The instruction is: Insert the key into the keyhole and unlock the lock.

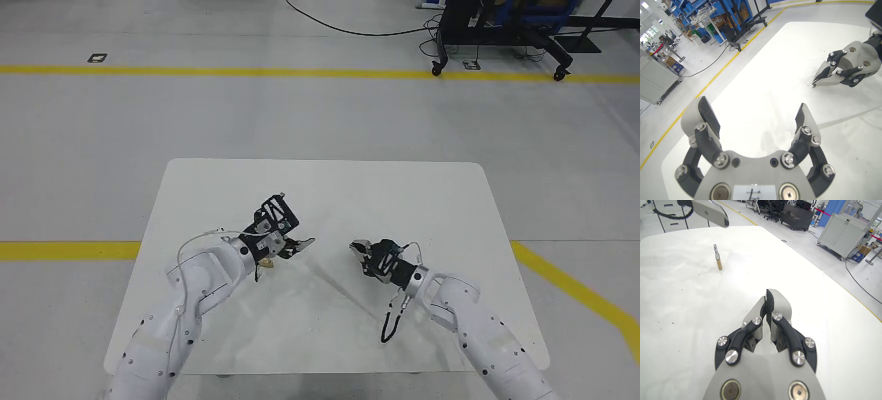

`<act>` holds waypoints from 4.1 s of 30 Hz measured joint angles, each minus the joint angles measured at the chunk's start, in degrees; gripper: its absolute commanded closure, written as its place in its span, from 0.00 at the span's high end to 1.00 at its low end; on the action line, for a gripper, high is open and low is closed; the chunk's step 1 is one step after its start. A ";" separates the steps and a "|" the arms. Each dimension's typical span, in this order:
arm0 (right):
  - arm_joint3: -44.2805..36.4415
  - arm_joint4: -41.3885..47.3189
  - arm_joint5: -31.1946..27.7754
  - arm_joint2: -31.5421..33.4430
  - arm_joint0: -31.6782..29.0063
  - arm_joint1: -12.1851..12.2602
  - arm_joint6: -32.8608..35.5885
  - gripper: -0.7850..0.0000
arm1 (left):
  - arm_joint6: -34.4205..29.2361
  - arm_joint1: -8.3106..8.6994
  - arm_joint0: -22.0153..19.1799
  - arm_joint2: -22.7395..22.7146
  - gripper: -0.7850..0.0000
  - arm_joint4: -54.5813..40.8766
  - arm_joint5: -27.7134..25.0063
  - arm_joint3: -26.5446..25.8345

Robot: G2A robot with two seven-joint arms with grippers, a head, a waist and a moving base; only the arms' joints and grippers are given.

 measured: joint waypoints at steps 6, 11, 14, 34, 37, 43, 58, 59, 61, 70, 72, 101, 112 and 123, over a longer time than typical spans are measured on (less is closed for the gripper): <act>1.35 -0.06 -0.29 -0.90 1.25 -0.19 -0.85 0.00 | -3.43 -0.43 -2.77 5.49 1.00 9.13 0.18 2.13; 1.21 -0.23 -0.32 -0.55 1.24 -0.07 -2.15 0.00 | -3.37 -0.69 -2.95 6.79 1.00 10.79 1.78 2.87; 0.23 1.10 -1.78 0.40 0.33 0.19 -4.02 0.00 | -2.09 -0.79 -2.27 5.05 1.00 7.47 4.73 2.19; 2.20 32.45 -13.78 0.50 -0.47 -0.91 -6.65 0.00 | 16.96 -1.30 4.03 -5.99 1.00 -45.74 -6.52 6.45; 1.50 38.64 -14.27 1.39 0.32 -0.79 -2.43 0.00 | 8.68 -0.43 1.91 -9.17 1.00 -66.04 -9.44 8.74; 0.35 40.76 -13.65 1.95 -0.15 -0.65 0.13 0.00 | 4.35 -0.41 1.99 -9.22 1.00 -71.68 -8.67 8.65; 5.29 61.83 -21.98 -4.38 3.82 -2.16 7.38 0.00 | -10.30 -0.04 -0.51 -1.54 0.82 -84.44 -23.62 19.66; 5.89 63.84 -22.74 -5.02 4.39 -2.33 8.12 0.00 | -12.17 0.08 -1.36 -1.16 0.73 -87.70 -24.17 20.69; 7.18 68.18 -24.53 -6.36 5.53 -2.68 9.55 0.00 | -16.03 0.30 -2.87 -0.31 0.49 -92.86 -25.08 22.07; 11.33 73.34 -27.24 -9.53 9.01 -3.92 13.13 0.00 | -24.50 0.84 -5.55 2.39 0.44 -95.61 -23.84 24.06; 11.78 73.43 -27.54 -9.82 9.41 -4.16 13.21 0.00 | -24.71 0.83 -5.88 2.89 0.45 -94.95 -23.56 24.04; 13.74 74.30 -27.72 -10.71 11.08 -5.89 16.97 0.00 | -23.03 0.69 -8.07 7.10 0.08 -93.80 -23.40 25.76; 13.54 72.79 -27.12 -9.83 10.60 -6.14 17.31 0.00 | -21.03 0.86 -8.07 6.96 0.00 -92.09 -22.06 25.74; 13.02 73.06 -27.37 -9.36 10.13 -6.28 18.57 0.00 | -18.54 0.99 -7.67 6.44 0.40 -91.21 -22.12 25.37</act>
